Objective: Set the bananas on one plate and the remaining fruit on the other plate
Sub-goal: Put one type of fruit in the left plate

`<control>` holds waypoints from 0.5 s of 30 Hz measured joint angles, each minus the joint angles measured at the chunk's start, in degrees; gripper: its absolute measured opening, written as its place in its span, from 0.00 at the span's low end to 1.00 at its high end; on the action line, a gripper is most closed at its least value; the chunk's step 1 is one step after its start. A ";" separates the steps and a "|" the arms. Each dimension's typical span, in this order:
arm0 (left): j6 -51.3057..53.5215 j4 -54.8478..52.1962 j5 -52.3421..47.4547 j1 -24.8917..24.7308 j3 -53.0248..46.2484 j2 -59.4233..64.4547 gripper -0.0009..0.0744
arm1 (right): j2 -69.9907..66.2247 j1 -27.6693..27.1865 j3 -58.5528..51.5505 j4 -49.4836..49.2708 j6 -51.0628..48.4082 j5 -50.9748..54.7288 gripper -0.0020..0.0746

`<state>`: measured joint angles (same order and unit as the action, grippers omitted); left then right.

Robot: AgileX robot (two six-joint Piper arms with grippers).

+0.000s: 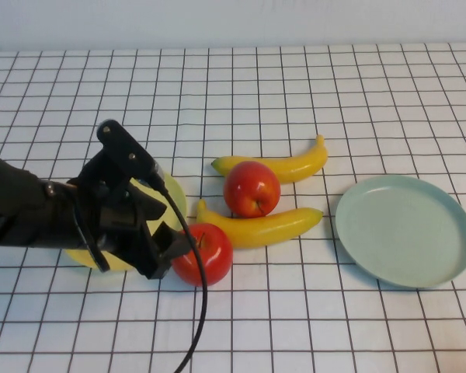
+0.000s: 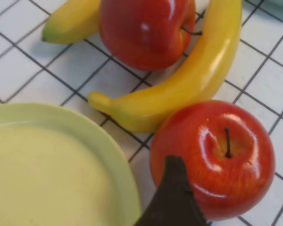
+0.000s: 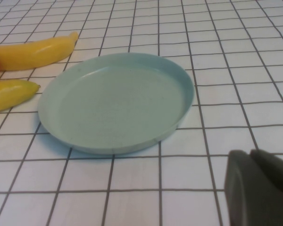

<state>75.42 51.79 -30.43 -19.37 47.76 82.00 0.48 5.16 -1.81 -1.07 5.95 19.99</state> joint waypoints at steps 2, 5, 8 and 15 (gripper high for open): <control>1.21 1.24 -1.15 0.00 0.00 1.12 0.65 | 0.00 0.00 0.00 0.00 0.00 0.00 0.00; 2.97 1.54 -4.31 0.00 0.00 2.50 0.70 | 0.00 0.00 0.00 0.00 0.00 0.00 0.00; 4.31 1.54 -6.46 0.00 0.00 2.91 0.84 | 0.00 0.00 0.00 0.00 0.00 0.00 0.00; 5.20 1.63 -7.22 0.00 0.00 2.91 0.90 | 0.00 0.00 0.00 0.00 0.00 0.00 0.00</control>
<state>80.62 53.41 -37.64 -19.37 47.76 84.90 0.48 5.16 -1.81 -1.07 5.95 19.99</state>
